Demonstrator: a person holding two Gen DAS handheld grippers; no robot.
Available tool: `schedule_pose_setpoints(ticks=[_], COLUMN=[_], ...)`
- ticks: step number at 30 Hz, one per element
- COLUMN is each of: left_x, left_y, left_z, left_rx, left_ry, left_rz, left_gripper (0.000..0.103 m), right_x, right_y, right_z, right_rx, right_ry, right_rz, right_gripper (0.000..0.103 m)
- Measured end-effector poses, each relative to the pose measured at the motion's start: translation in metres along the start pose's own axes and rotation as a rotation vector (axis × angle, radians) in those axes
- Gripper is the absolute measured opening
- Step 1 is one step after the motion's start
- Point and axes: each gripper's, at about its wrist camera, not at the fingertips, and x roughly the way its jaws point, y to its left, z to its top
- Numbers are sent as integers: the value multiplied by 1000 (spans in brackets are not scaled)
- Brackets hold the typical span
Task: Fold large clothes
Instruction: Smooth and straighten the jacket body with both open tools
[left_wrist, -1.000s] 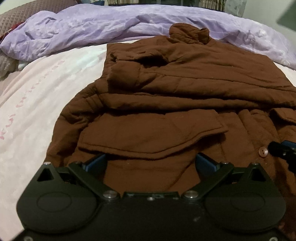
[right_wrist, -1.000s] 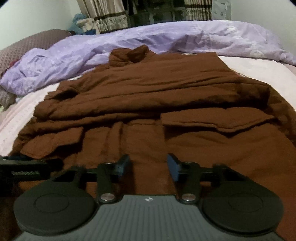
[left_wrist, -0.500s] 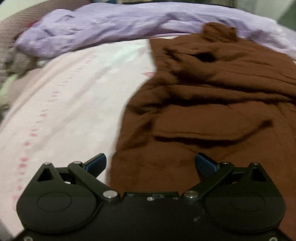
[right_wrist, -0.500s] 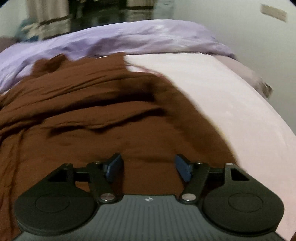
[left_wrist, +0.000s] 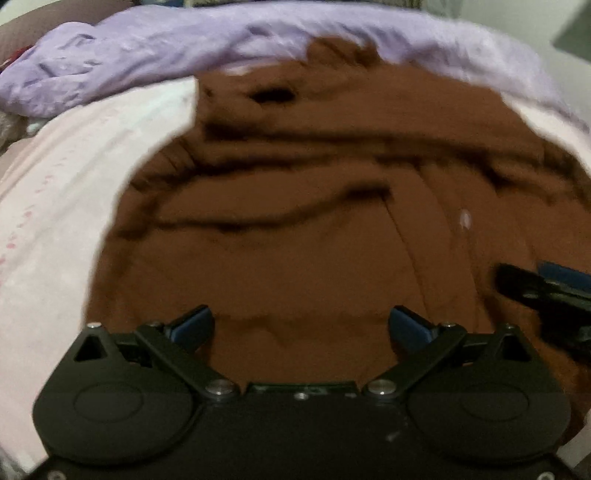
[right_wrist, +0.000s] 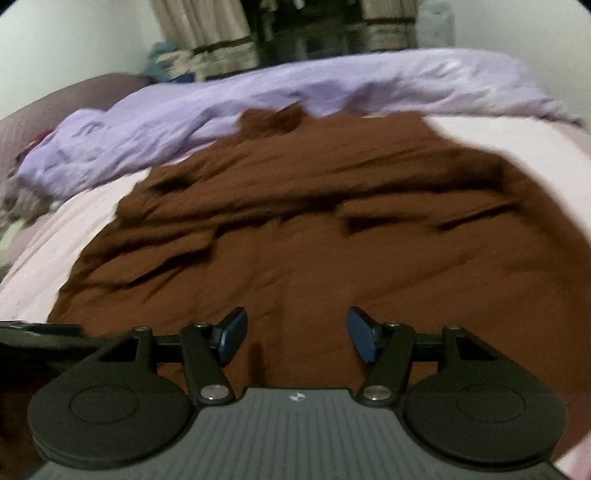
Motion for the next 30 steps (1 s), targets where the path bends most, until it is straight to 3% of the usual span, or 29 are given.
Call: schedule_pose_setpoints(ticks=[1, 4, 7, 12, 20, 21, 23, 24, 27, 30], left_x=[4, 6, 4, -7, -17, -19, -25, -28, -32, -35], left_y=[-3, 6, 6, 4, 42, 50, 67, 73, 99, 131], left_z=[-5, -9, -13, -20, -33, -36, -44, -48, -63, -78], left_rx=[9, -22, -20, -27, -45, -44, -42, -44, -74, -171], left_ry=[-12, -47, -67, -52, -57, -62, -86, -100, -124, -145], left_rz=[45, 5, 18, 35, 2, 3, 4, 32, 94, 26], left_gripper=[103, 103, 103, 103, 103, 103, 103, 103, 103, 103], right_x=[9, 18, 18, 12, -3, -5, -9, -12, -25, -38], right_y=[5, 3, 5, 9, -14, -21, -43, -54, -77, -93], right_z=[-4, -8, -12, -18, -21, -21, -22, -24, -31, -39], right_rx=[-2, 9, -12, -27, -62, -54, -16, 13, 80, 73], right_ry=[30, 15, -12, -14, 0, -1, -8, -18, -59, -94], right_rz=[0, -18, -13, -17, -13, -8, 64, 96, 118, 26], right_gripper=[65, 71, 72, 76, 76, 74, 62, 50, 49, 53])
